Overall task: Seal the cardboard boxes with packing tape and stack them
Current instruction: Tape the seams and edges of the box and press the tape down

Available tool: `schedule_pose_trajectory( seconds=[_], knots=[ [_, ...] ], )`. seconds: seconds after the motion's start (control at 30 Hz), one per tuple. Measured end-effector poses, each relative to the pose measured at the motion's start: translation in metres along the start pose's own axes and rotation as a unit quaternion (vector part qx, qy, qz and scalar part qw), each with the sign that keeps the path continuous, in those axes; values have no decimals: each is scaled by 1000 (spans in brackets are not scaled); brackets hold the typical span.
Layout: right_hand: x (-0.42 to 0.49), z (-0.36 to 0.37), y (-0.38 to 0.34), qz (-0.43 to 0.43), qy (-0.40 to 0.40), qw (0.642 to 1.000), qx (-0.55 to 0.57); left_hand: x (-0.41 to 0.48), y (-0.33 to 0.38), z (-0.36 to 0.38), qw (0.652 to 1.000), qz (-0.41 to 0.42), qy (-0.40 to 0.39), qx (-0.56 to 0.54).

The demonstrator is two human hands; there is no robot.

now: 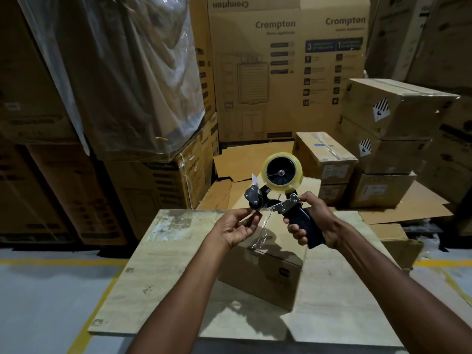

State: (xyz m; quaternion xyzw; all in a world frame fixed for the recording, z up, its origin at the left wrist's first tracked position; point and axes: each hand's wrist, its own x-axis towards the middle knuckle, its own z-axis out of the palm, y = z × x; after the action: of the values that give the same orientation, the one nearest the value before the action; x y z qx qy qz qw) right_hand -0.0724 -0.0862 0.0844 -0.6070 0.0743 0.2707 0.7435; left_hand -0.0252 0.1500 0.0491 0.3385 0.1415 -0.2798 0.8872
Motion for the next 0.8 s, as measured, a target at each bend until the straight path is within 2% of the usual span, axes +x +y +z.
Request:
schedule_pose_trajectory(
  seconds=[0.3, 0.47, 0.67, 0.8],
  knots=[
    [0, 2, 1, -3, 4, 1000, -16, -5, -4, -10, 999, 25, -24, -3],
    [1, 2, -1, 2, 9, 999, -42, -7, -3, -15, 997, 20, -21, 75],
    [6, 1, 1, 1, 6, 997, -73, -5, 0, -9, 982, 36, 27, 185],
    [10, -1, 3, -6, 4, 997, -80, -4, -2, -7, 977, 72, 71, 187]
  ],
)
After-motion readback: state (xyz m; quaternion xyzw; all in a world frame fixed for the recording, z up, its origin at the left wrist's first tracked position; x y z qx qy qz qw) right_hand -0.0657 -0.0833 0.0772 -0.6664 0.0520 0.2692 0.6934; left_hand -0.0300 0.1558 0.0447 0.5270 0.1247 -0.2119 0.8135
